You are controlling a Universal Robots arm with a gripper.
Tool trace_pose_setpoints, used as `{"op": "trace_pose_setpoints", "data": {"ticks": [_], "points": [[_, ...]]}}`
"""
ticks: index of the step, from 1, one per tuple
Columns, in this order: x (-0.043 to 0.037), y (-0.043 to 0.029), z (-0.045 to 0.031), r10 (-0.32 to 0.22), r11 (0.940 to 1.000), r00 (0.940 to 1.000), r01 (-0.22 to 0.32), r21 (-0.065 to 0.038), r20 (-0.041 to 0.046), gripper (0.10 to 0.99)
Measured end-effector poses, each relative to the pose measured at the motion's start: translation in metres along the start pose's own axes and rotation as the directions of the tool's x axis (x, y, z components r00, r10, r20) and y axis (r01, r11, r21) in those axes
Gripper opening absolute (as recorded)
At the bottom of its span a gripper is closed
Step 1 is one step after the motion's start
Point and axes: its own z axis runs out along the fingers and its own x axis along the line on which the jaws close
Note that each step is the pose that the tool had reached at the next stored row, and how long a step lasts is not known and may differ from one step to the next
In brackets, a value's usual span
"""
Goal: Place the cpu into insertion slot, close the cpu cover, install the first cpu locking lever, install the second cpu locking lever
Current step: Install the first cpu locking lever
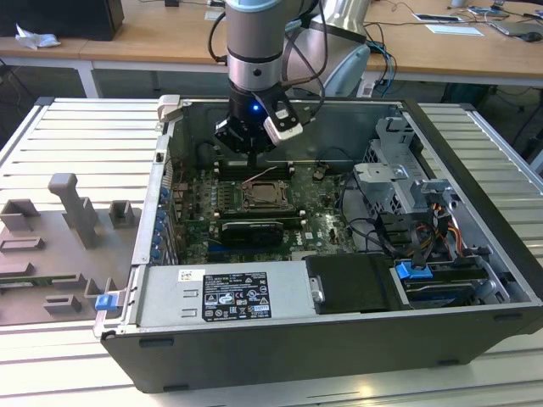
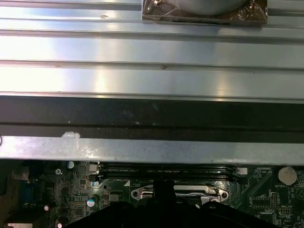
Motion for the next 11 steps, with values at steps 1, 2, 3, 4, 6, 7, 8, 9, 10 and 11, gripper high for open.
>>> {"op": "trace_pose_setpoints", "data": {"ticks": [1,2,3,4,6,7,8,9,10,11], "points": [[0.0000,0.0000,0.0001,0.000,1.0000,1.0000,0.000,0.000,0.0000,0.106],[0.0000,0.0000,0.0003,0.000,1.0000,1.0000,0.000,0.000,0.0002,0.106],[-0.0001,0.0000,0.0007,0.000,1.0000,1.0000,0.000,0.000,0.0003,0.106],[-0.0005,-0.0001,0.0009,0.000,1.0000,1.0000,0.000,0.000,0.0002,0.106],[-0.0022,-0.0002,0.0018,0.000,1.0000,1.0000,0.000,0.000,0.0001,0.106],[-0.0022,-0.0003,0.0020,-0.001,1.0000,1.0000,0.001,0.000,0.0000,0.106],[-0.0022,-0.0003,0.0022,-0.002,1.0000,1.0000,0.002,0.000,-0.0001,0.106],[-0.0022,-0.0003,0.0025,-0.004,1.0000,1.0000,0.004,0.000,-0.0003,0.106],[-0.0023,-0.0003,0.0028,-0.008,1.0000,1.0000,0.008,0.000,-0.0007,0.106],[-0.0023,-0.0004,0.0033,-0.015,0.9999,0.9999,0.015,0.000,-0.0014,0.106]]}}
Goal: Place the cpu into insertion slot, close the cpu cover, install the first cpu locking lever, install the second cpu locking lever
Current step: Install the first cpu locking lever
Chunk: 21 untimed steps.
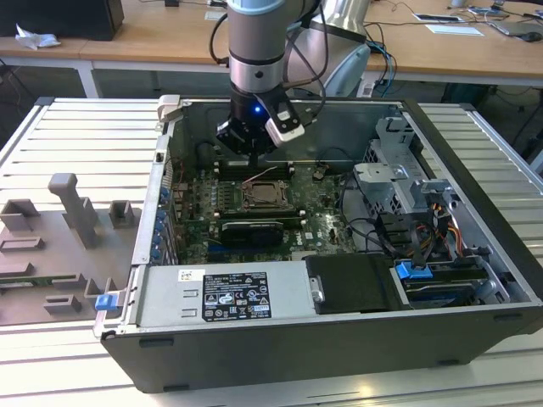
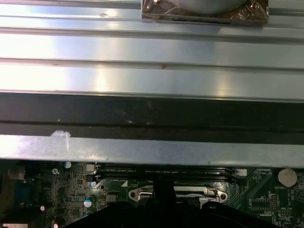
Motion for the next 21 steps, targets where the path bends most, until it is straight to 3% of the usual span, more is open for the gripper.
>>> {"op": "trace_pose_setpoints", "data": {"ticks": [8,12,21], "points": [[-0.0009,-0.0001,0.0012,-0.003,1.0000,1.0000,0.003,0.000,-0.0002,0.106],[-0.0106,-0.0007,0.0037,-0.003,1.0000,1.0000,0.003,0.000,-0.0004,0.106],[-0.0180,-0.0010,0.0047,-0.004,1.0000,1.0000,0.004,-0.001,0.0020,0.106]]}}
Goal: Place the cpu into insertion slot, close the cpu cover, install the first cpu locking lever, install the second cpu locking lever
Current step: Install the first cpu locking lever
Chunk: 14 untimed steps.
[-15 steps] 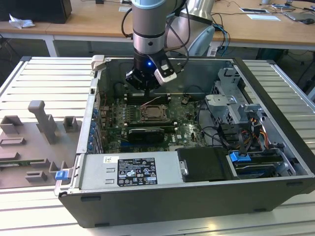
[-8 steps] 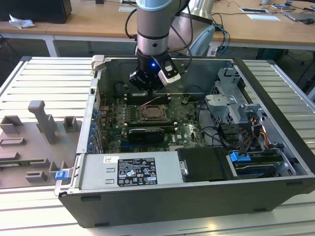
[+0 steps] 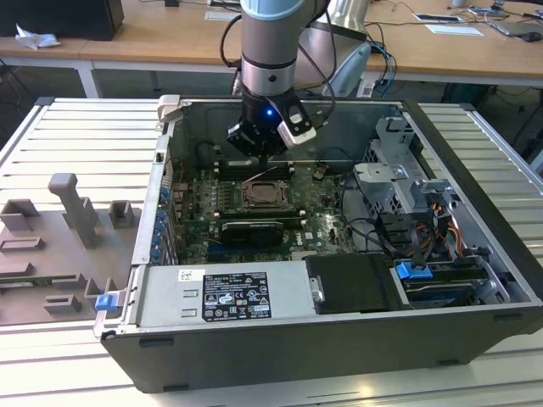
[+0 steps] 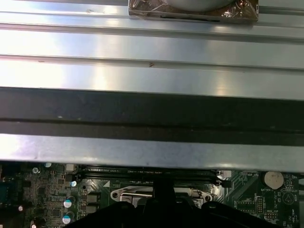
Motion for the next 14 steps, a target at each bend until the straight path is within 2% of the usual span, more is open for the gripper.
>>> {"op": "trace_pose_setpoints", "data": {"ticks": [6,14], "points": [[-0.0048,-0.0005,0.0029,-0.001,1.0000,1.0000,0.001,0.000,0.0059,0.106],[-0.0100,0.0002,0.0125,-0.001,1.0000,0.9999,0.001,0.000,0.0111,0.106]]}}
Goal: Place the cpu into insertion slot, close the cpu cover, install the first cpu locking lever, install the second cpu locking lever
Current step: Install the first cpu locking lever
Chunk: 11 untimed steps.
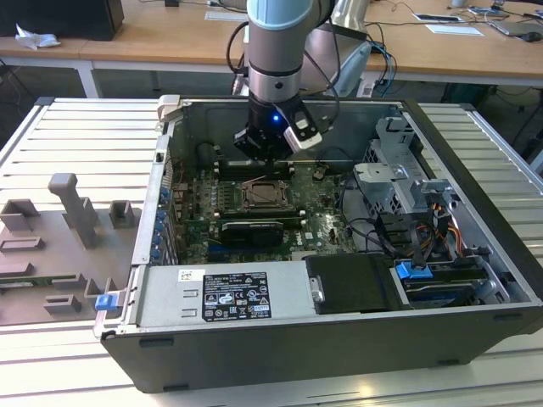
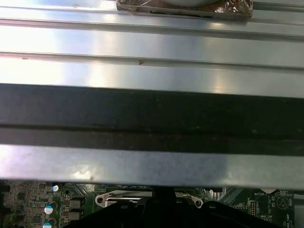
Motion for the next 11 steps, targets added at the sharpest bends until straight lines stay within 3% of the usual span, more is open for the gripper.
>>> {"op": "trace_pose_setpoints", "data": {"ticks": [11], "points": [[-0.0050,-0.0013,0.0127,0.000,1.0000,1.0000,0.000,0.000,0.0002,0.106]]}}
